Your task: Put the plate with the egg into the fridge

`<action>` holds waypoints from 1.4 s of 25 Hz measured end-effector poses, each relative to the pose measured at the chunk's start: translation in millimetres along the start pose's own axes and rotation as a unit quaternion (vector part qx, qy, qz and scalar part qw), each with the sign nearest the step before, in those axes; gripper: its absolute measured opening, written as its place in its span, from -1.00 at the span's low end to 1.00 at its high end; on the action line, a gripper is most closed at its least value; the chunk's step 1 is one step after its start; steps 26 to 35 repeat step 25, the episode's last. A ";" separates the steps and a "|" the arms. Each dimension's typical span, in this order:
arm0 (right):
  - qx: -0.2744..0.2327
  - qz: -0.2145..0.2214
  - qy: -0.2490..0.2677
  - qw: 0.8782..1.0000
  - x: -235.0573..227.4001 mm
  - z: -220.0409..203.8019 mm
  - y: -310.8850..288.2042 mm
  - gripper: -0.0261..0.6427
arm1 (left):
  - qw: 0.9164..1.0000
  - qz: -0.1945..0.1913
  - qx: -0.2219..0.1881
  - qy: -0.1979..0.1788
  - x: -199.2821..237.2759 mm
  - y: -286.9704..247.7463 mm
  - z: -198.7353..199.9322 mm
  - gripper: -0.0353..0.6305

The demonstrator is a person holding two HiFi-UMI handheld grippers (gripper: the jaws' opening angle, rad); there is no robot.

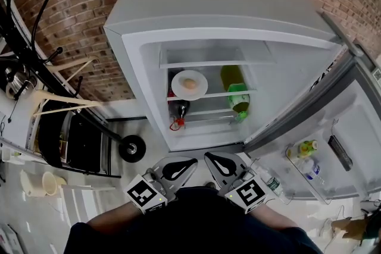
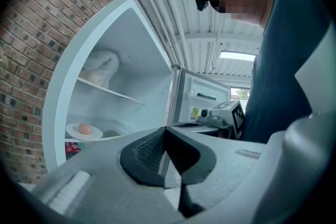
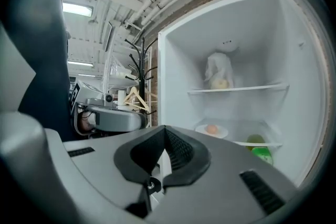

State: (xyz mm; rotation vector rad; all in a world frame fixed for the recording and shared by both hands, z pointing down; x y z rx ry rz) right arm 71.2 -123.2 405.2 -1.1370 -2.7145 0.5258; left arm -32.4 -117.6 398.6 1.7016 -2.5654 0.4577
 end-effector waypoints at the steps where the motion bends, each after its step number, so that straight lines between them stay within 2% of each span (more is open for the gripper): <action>1: -0.001 0.003 -0.002 1.000 2.2 -0.4 -0.1 -0.89 | 1.000 -0.001 0.001 -0.001 -0.6 -0.5 0.0 -0.89; 12: 0.001 0.017 -0.025 1.000 4.5 -3.8 2.2 -0.89 | 1.000 -0.005 0.005 -0.004 -4.9 -3.8 2.9 -0.89; 35: -0.001 0.018 -0.017 1.000 3.9 -2.5 6.6 -0.89 | 1.000 -0.002 0.007 0.000 -9.0 -8.9 4.5 -0.89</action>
Point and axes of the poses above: the fingertips, and each gripper's own axes: y backward along the fingers, x to its left, z out of its top, the point moved 5 cm from there along y, backward along the fingers, and after that the axes turned 14 degrees about x, right-handed, at the moved point
